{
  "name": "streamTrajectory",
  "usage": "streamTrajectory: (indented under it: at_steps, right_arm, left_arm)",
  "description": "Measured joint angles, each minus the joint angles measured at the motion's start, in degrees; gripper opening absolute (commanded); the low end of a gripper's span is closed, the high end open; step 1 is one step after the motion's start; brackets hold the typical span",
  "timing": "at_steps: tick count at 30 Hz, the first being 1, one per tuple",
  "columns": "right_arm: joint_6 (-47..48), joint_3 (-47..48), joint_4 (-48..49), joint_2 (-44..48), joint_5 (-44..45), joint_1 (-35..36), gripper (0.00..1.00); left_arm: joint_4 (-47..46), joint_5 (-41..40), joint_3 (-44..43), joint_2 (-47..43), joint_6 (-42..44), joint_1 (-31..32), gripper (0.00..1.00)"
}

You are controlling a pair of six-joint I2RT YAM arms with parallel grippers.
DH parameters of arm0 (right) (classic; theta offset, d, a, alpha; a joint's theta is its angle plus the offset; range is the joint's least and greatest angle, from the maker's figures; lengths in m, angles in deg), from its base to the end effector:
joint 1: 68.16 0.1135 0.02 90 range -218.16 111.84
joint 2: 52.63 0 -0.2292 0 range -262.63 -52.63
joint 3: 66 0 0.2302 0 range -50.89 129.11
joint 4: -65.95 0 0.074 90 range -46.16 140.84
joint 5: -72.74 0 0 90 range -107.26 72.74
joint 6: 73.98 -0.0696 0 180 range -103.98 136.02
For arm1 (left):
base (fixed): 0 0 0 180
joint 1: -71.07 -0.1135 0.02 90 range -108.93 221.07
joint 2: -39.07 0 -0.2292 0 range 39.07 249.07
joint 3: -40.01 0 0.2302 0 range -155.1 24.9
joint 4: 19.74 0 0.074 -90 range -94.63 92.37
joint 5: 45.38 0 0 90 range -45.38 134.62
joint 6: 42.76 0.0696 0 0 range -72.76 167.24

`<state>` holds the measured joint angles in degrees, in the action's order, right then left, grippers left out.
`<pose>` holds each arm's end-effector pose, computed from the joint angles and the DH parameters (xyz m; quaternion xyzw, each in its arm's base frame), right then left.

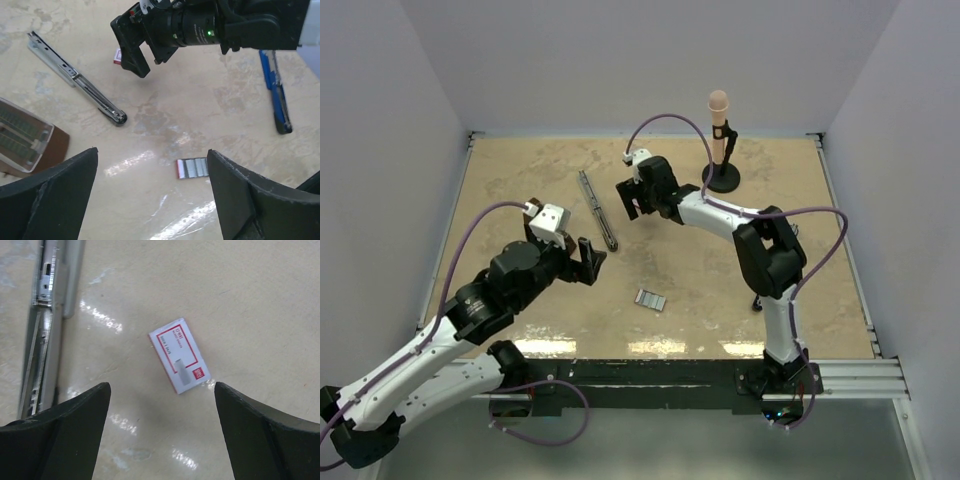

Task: Unload the staples from the stapler

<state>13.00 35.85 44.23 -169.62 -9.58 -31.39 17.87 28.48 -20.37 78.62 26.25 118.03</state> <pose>0.3745 0.2683 0.1718 -0.2304 0.8627 0.0955 0.4400 0.1461 -0.1281 0.3006 0.0970 0.7933 -0.2365 0.5526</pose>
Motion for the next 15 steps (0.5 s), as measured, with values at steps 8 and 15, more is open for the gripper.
streamTrajectory:
  at_steps: [8,15]
  right_arm:
    - [5.64,6.19,-2.4,-8.33,-3.23,-4.09,0.9]
    - [9.18,10.4,-3.5,-12.04,-5.88,-5.73,0.86]
  left_arm:
    - [1.2,-4.48,0.79,-3.41,0.26,0.0,1.0]
    - [1.2,-7.17,0.92,-5.6,0.26,0.0,1.0]
